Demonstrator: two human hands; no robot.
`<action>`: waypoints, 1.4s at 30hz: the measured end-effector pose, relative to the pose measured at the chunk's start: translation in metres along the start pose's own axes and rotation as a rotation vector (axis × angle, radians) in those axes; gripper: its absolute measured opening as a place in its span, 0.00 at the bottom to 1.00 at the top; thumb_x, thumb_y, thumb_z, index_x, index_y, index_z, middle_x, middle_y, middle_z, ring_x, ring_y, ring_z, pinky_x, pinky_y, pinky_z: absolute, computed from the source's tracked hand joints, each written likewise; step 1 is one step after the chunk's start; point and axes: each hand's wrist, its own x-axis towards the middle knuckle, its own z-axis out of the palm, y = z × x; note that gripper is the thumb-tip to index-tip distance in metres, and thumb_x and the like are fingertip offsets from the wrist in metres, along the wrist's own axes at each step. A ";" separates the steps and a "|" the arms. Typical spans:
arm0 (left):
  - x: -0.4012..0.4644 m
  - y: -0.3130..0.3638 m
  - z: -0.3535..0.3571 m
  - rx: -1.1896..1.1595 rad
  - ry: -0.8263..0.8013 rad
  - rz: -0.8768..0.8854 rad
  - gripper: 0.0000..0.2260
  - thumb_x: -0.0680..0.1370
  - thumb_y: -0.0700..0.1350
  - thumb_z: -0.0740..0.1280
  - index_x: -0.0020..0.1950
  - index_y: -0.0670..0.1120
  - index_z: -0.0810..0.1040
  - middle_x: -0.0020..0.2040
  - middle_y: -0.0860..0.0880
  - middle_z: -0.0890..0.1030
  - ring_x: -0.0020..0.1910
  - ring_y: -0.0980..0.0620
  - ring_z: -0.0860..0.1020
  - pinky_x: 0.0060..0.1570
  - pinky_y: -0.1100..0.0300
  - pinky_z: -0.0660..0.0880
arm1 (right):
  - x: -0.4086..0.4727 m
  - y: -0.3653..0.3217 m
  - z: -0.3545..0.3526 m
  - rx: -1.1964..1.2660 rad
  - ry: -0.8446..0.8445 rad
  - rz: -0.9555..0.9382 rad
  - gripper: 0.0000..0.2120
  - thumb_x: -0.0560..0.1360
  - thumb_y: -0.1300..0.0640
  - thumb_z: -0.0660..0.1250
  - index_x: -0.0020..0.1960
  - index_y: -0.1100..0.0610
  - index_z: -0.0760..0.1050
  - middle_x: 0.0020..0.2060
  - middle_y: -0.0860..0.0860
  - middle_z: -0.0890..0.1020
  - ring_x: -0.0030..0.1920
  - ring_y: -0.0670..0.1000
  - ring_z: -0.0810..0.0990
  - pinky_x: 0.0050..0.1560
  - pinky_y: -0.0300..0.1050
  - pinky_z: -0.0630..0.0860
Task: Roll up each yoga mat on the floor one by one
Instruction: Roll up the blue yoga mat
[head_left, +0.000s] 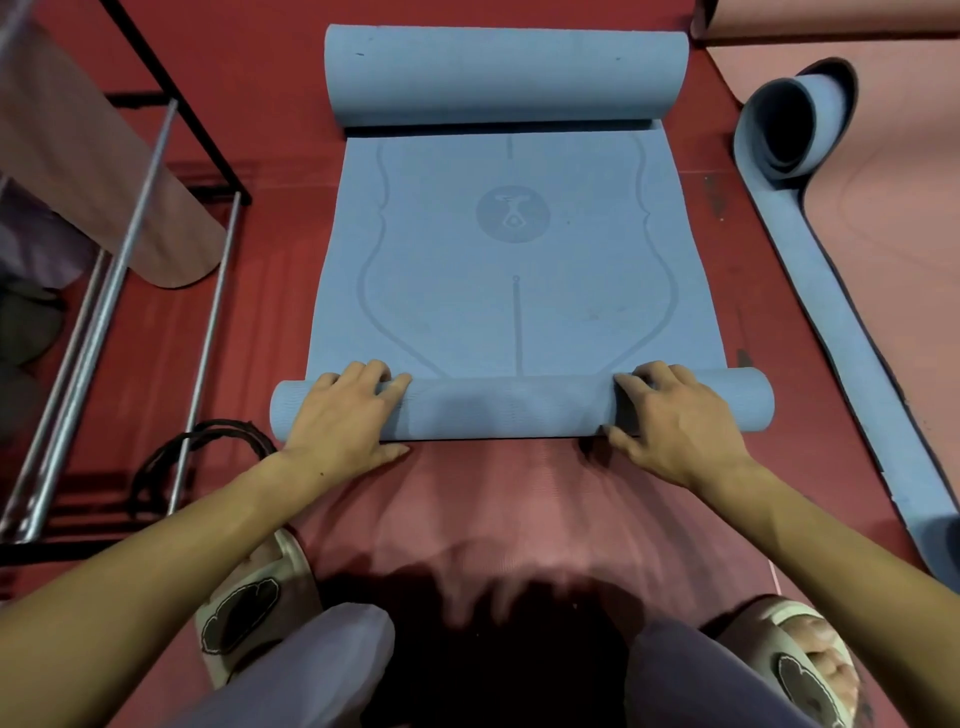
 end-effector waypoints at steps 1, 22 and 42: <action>0.001 -0.002 0.000 -0.008 0.019 0.005 0.39 0.69 0.66 0.76 0.75 0.50 0.73 0.62 0.48 0.76 0.57 0.44 0.77 0.53 0.45 0.76 | 0.002 0.000 0.000 -0.001 0.001 -0.003 0.29 0.71 0.36 0.71 0.63 0.55 0.77 0.56 0.53 0.80 0.54 0.59 0.79 0.47 0.54 0.79; 0.011 -0.020 0.014 -0.093 0.053 0.004 0.35 0.72 0.65 0.75 0.75 0.54 0.70 0.60 0.48 0.81 0.57 0.43 0.80 0.56 0.47 0.76 | 0.017 0.010 0.004 0.006 0.031 -0.035 0.30 0.70 0.43 0.79 0.65 0.55 0.76 0.56 0.51 0.83 0.57 0.59 0.80 0.59 0.57 0.75; 0.012 -0.034 0.002 -0.322 -0.484 0.127 0.35 0.69 0.77 0.67 0.74 0.78 0.59 0.63 0.66 0.80 0.63 0.55 0.78 0.59 0.52 0.76 | 0.013 0.019 -0.009 0.154 -0.484 0.040 0.29 0.76 0.45 0.73 0.74 0.50 0.69 0.64 0.52 0.79 0.62 0.57 0.79 0.60 0.52 0.75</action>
